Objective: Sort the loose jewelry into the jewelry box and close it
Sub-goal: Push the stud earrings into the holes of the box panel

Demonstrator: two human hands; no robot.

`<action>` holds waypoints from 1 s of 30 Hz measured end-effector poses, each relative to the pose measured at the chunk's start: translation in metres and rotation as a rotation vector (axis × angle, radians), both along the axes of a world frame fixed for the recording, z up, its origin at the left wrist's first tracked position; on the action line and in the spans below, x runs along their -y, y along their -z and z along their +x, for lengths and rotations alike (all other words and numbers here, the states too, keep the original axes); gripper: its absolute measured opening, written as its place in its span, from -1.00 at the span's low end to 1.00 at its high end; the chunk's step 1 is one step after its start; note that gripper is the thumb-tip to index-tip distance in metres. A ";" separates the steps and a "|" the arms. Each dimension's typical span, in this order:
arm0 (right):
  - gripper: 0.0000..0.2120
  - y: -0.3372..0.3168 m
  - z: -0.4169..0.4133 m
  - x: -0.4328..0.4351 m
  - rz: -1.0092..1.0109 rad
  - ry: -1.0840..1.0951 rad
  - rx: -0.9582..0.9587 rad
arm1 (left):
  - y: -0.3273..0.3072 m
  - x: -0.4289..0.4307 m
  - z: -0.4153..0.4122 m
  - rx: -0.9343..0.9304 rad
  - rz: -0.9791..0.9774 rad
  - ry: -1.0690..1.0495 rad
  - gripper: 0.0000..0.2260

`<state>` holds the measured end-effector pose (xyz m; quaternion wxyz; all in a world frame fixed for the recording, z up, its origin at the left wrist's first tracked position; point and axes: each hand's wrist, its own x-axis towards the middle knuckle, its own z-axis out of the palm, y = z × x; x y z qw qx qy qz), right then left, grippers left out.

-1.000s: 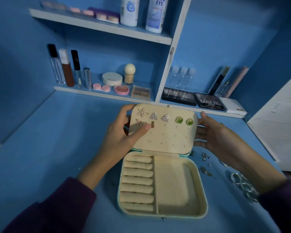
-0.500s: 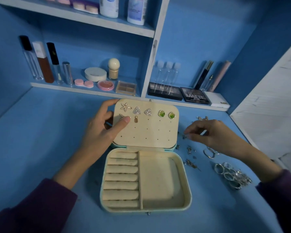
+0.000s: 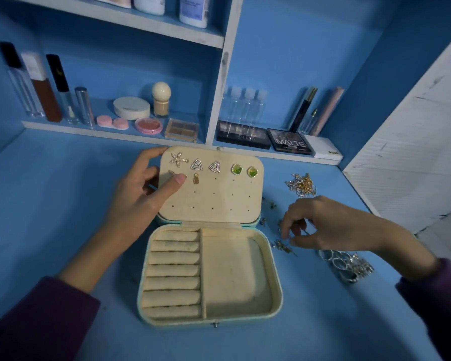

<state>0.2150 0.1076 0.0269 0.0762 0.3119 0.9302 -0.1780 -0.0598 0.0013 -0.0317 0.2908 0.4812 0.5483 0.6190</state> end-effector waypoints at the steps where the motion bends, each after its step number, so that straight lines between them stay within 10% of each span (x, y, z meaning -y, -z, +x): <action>1: -0.90 0.000 0.000 0.001 0.001 0.002 0.021 | 0.000 0.000 0.000 0.004 0.001 0.001 -0.66; 30: -0.95 0.013 -0.003 0.010 0.124 0.030 0.102 | 0.004 -0.002 -0.004 -0.017 0.015 0.017 -0.65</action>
